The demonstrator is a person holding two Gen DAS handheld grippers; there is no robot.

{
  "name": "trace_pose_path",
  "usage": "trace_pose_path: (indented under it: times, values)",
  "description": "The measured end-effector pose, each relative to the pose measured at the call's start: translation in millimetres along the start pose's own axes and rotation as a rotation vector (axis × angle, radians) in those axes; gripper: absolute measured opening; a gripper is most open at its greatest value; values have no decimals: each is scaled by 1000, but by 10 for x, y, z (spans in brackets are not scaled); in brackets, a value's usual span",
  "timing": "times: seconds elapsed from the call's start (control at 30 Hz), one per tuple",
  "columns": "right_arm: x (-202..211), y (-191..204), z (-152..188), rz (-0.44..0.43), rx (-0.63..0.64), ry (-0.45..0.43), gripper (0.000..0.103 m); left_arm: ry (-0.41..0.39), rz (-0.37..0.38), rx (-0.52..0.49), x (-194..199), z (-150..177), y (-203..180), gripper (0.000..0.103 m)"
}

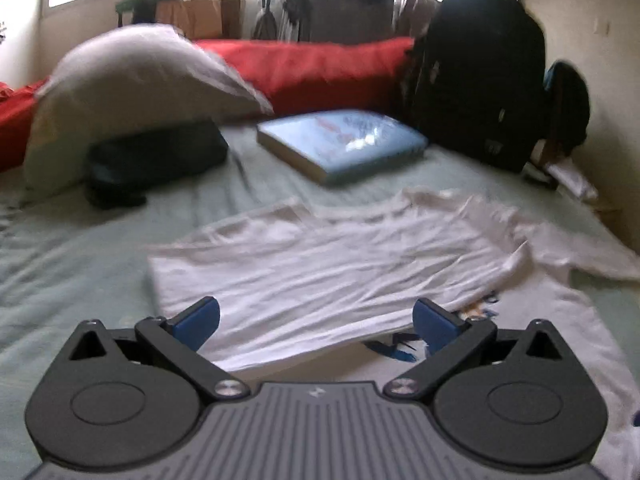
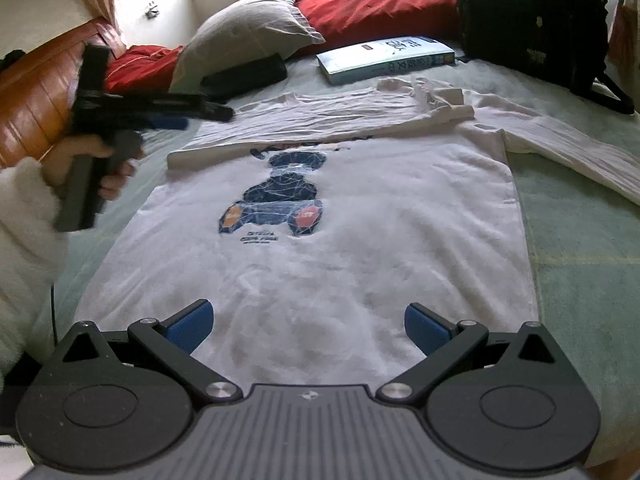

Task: Fold clothes

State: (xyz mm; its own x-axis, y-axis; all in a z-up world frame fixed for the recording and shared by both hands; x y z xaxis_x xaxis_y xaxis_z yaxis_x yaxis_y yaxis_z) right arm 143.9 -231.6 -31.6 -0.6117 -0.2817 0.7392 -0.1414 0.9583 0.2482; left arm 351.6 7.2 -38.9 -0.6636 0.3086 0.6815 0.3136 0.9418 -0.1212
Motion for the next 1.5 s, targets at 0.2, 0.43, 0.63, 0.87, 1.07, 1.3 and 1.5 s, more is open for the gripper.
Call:
trace_pose_path:
  times: [0.2, 0.43, 0.63, 0.87, 1.07, 1.3, 1.5]
  values:
    - [-114, -164, -116, 11, -9, 30, 103, 67, -71, -2, -199, 233, 51, 102]
    - [-214, -549, -733, -87, -66, -69, 103, -1, 18, -149, 265, 333, -256, 102]
    - [-597, -1105, -1487, -109, -179, -148, 79, -10, 15, -149, 369, 467, -287, 102]
    - [-1187, -1881, -1806, 26, -365, -180, 53, -15, -54, -147, 441, 571, -217, 102]
    - [-1375, -1599, -1708, 120, -194, -181, 44, -7, -61, -151, 372, 607, -234, 102]
    - [-1194, -1393, -1670, 218, -85, -198, 14, -12, -78, -160, 389, 634, -225, 102]
    - [-1045, -1574, -1639, 264, -192, -153, 39, -17, -81, -153, 422, 590, -179, 102]
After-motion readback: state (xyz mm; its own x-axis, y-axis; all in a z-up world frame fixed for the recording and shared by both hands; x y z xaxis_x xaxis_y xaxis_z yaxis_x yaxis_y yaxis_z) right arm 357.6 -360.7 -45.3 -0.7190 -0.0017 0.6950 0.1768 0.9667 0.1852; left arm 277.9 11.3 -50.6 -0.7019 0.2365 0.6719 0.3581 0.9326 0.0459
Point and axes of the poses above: each gripper's, at about its wrist camera, not at the fingertips, and x roughly against the way its jaws point, y to its left, z to its underside, the point moved 2 cm from there along -x, roughly the way its jaws point, and after that the axes turned 1 degree about y, right-handed, at the moved point
